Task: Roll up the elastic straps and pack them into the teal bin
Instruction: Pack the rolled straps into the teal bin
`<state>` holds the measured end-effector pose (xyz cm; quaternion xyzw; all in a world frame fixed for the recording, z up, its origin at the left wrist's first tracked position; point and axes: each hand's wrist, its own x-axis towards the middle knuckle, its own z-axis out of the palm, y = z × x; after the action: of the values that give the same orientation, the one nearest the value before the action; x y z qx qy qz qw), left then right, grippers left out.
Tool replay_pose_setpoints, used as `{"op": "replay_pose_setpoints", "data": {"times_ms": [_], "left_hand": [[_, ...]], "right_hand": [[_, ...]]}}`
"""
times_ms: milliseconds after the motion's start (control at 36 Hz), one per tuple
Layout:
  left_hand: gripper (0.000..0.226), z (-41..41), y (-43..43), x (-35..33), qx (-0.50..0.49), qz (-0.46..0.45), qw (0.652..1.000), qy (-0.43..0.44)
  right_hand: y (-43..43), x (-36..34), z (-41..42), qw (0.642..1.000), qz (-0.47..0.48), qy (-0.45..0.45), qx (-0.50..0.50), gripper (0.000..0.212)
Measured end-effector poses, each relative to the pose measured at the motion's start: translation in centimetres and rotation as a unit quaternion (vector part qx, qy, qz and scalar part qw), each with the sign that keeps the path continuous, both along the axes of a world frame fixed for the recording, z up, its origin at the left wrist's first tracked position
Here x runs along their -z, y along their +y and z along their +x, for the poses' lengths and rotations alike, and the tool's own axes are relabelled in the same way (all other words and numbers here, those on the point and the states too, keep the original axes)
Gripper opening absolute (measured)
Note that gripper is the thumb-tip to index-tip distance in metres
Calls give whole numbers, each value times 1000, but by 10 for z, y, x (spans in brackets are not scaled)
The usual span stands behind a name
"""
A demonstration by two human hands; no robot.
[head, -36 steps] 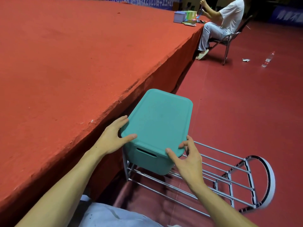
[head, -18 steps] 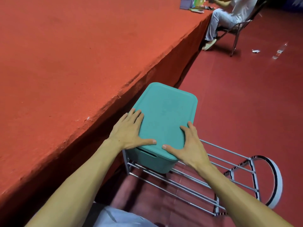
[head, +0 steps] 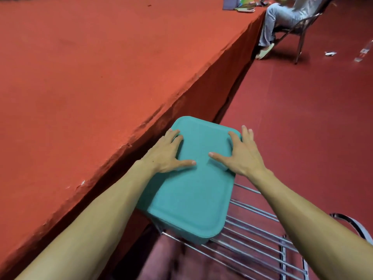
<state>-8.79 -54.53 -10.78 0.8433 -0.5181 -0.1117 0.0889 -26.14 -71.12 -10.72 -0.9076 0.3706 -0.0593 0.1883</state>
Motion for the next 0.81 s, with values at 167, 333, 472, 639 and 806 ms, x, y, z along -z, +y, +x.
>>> {"op": "replay_pose_setpoints", "data": {"times_ms": [167, 333, 472, 639, 806], "left_hand": [[137, 14, -52, 0, 12, -23, 999, -26], [134, 34, -71, 4, 14, 14, 999, -36], [133, 46, -72, 18, 12, 7, 999, -48], [116, 44, -71, 23, 12, -19, 998, -55], [119, 44, -77, 25, 12, 0, 998, -67]], "right_hand": [[-17, 11, 16, 998, -28, 46, -16, 108], [-21, 19, 27, 997, -52, 56, -24, 108], [-13, 30, 35, 996, -61, 67, -26, 121], [-13, 36, 37, 996, -66, 60, -14, 121], [-16, 37, 38, 995, -64, 72, -8, 120]]}}
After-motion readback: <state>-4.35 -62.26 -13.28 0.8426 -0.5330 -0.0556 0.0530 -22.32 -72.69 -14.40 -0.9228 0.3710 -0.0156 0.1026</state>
